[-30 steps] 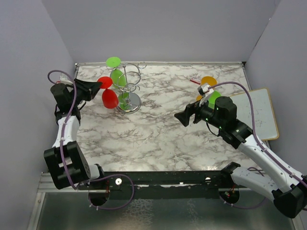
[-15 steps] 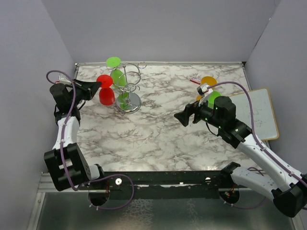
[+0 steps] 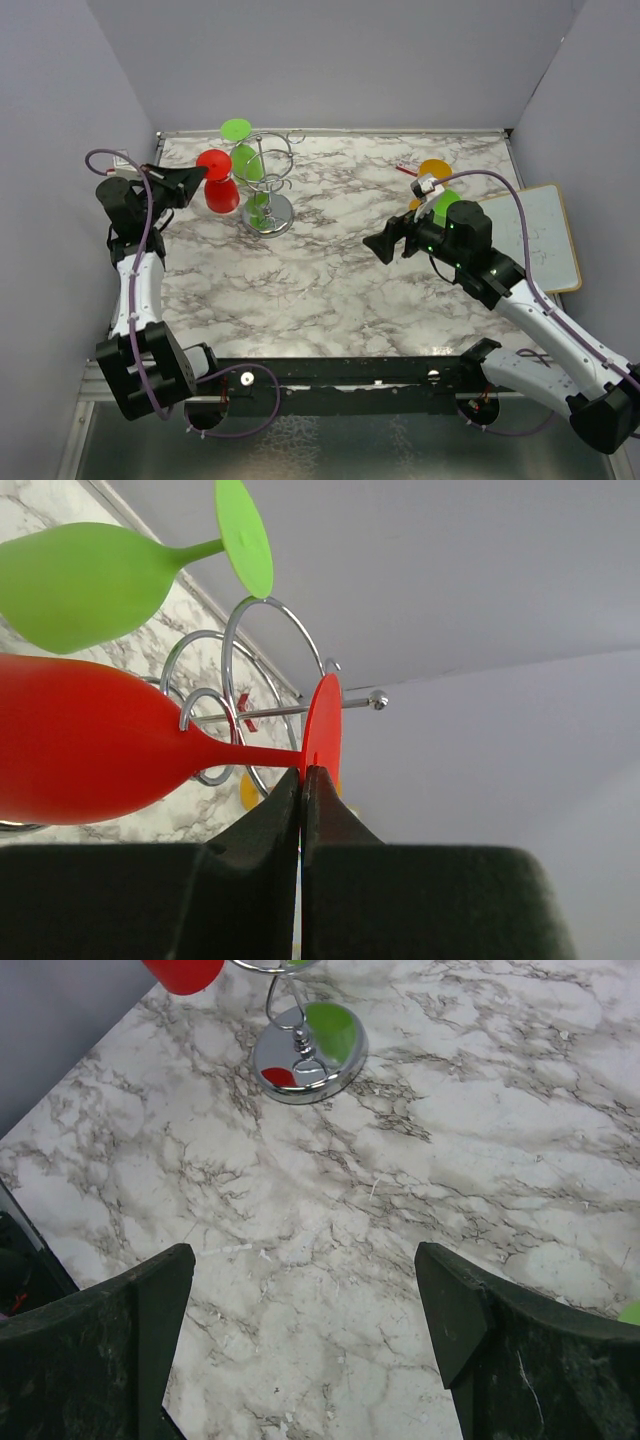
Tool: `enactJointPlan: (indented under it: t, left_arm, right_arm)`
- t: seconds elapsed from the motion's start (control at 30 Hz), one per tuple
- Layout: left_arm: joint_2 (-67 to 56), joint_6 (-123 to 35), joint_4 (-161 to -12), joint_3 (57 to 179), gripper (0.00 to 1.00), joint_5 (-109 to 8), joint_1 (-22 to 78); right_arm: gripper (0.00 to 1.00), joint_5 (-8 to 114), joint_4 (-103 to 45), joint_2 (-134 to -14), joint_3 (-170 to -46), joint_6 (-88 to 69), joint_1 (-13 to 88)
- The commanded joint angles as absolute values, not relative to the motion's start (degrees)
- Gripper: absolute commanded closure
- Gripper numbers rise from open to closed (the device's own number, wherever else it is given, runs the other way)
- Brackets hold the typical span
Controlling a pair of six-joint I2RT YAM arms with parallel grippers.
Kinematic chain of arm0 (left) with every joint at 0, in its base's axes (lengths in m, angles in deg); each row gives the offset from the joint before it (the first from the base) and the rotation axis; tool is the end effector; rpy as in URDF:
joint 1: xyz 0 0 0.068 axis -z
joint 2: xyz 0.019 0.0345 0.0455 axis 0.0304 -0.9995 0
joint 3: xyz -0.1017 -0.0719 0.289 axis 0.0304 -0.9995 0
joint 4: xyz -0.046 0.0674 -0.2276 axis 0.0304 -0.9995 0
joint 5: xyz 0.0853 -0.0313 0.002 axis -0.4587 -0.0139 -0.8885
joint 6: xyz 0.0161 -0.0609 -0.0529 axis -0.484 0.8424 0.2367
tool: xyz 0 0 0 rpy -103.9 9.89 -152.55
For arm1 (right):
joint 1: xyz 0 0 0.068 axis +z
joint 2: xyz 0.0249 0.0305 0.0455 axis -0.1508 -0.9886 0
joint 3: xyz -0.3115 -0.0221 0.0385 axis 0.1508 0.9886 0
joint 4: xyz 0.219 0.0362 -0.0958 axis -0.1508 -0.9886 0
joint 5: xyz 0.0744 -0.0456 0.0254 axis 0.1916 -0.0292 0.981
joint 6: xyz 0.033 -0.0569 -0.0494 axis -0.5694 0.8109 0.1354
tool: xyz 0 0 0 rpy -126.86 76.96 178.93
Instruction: Take the wine glass off the wine glass rack
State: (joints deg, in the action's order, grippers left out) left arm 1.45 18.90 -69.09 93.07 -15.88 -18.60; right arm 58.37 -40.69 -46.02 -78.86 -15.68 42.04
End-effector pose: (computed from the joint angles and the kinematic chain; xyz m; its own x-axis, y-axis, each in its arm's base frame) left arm 0.2659 0.0465 0.3698 -0.3807 -0.8931 -0.2395 0.0711 0.2300 -0.9706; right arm 0.1596 0.1239 0.3465 -0.4275 -0.0142 -0.9039 -0.6286 0.7233 0.2859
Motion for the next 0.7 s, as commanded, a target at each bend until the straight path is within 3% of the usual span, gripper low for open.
enactJointPlan:
  t: [0.0,0.23,0.47,0.67]
  left_arm:
    - [5.8,20.1,-71.0,92.8,1.00,-17.1,-20.6]
    - [10.7,13.2,-88.9,97.8,1.00,-23.5,-21.5]
    - [9.2,15.5,-87.2,96.0,1.00,-20.0,-21.5]
    - [11.4,9.2,-93.2,98.5,1.00,-24.2,-21.5]
  right_arm:
    - [0.06,56.5,-40.9,-44.7,-80.6,-15.5,42.1]
    - [0.02,56.4,-42.4,-44.5,-81.9,-15.2,42.1]
    - [0.02,56.2,-43.2,-44.0,-82.4,-15.3,42.1]
    - [0.01,55.8,-44.8,-43.5,-83.2,-15.2,42.1]
